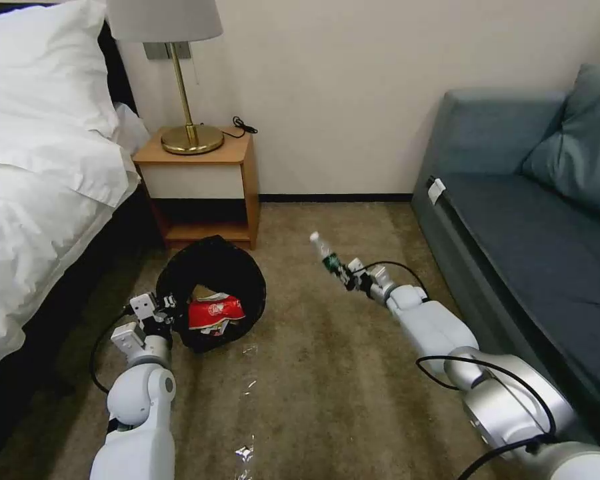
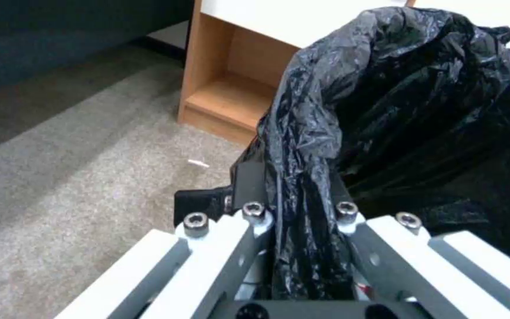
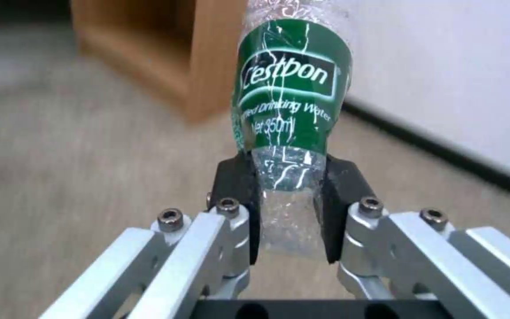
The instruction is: Pick up the trash bin, then pick up the garbage on the floor and place it into the trash bin.
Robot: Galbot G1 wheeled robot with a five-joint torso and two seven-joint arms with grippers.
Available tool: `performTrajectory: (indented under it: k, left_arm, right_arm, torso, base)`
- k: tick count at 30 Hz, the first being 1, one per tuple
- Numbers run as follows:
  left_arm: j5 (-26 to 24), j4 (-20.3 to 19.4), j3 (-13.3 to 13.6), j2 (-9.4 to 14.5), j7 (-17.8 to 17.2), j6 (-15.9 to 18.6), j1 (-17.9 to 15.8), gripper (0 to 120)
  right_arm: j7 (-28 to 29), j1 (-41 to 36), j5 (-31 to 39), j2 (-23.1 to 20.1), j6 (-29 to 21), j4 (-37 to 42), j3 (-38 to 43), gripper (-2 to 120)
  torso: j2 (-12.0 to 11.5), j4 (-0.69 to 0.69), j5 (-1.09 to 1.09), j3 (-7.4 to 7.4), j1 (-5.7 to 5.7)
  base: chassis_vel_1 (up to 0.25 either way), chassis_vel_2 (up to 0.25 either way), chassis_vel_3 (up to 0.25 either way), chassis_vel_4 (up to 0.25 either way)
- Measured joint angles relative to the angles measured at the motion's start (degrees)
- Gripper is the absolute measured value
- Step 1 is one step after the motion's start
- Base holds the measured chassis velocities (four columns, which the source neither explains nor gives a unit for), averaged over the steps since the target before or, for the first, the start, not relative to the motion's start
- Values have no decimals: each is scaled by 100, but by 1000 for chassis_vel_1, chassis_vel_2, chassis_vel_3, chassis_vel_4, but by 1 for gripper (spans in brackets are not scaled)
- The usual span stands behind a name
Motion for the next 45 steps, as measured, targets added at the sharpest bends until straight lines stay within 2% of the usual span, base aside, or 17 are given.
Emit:
performTrajectory:
  k: [7,9,13,16,19,24,30,37,45]
  left_arm:
    - [12,10,42,-22,-3,8,31,4]
    - [33,37,60,-31,-3,9,58,4]
    - [31,54,59,-21,-1,9,44,4]
    - [27,71,55,-8,-1,9,2,4]
    - [26,80,57,-8,-1,10,-8,4]
    - [24,122,55,-13,1,11,-32,4]
    - [28,140,67,-27,5,11,-34,4]
    - [55,179,95,0,19,-5,-36,4]
    - [66,171,119,-25,24,-9,-44,4]
  right_arm:
    - [185,-184,81,31,366,527,250,18]
    - [421,-409,122,6,438,1106,194,18]
    - [555,-603,248,-47,427,1672,38,18]
    - [694,-854,454,-146,335,2578,-275,18]
    - [724,-909,508,-161,312,2802,-354,18]
    - [843,-1126,681,-218,191,3841,-707,18]
    - [919,-1299,713,-318,105,4487,-991,18]
    - [929,-1572,667,-474,62,4928,-1360,18]
    - [903,-1631,535,-395,105,4834,-1550,18]
  torso:
    - [0,0,0,0,0]
    - [0,0,0,0,0]
    - [-1,0,0,0,0]
    - [0,0,0,0,0]
    - [0,0,0,0,0]
    - [0,1,-2,-1,0]
    - [0,1,-1,-1,0]
    - [0,0,0,0,-1]
    - [0,0,0,0,0]
  base:
    - [0,0,0,0]
    - [0,0,0,0]
    - [0,0,0,0]
    - [0,0,0,0]
    - [0,0,0,0]
    - [0,0,0,0]
    - [0,0,0,0]
    - [0,0,0,0]
    - [0,0,0,0]
